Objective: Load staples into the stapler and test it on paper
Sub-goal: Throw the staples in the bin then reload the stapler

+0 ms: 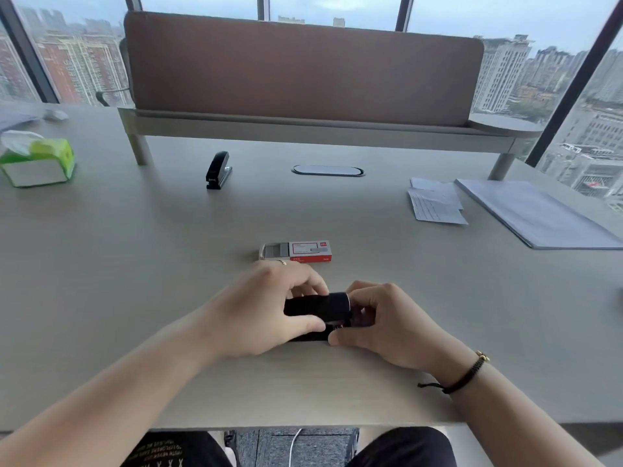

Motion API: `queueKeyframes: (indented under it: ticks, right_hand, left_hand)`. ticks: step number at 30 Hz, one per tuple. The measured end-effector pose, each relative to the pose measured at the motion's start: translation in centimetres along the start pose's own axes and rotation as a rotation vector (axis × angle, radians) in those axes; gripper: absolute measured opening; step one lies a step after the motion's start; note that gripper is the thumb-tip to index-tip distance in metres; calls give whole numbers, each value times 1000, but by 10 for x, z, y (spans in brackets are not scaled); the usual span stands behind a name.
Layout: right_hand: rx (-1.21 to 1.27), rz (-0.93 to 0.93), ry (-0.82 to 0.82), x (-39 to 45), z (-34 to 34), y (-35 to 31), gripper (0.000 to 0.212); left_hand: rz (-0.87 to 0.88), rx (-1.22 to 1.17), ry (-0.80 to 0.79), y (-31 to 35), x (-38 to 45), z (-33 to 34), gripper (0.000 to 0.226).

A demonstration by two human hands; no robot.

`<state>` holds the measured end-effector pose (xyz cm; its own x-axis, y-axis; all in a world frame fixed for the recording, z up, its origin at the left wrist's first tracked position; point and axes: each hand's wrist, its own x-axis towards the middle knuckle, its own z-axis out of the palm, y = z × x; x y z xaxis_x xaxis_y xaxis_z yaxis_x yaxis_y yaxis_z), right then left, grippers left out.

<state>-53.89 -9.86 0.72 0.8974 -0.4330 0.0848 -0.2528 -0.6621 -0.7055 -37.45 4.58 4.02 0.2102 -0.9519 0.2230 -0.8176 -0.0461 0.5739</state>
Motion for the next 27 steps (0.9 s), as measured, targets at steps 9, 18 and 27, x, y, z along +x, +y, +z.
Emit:
queueKeyframes:
  ticks: [9, 18, 27]
  right_hand:
    - [366, -39, 117, -4, -1, -3, 27]
    - [307, 20, 101, -3, 0, -2, 14]
    - [312, 9, 87, -5, -1, -1, 16]
  left_hand:
    - [-103, -213, 147, -15, -15, 14, 29]
    - [-79, -159, 148, -17, -15, 21, 31]
    - [-61, -213, 156, -21, -16, 20, 31]
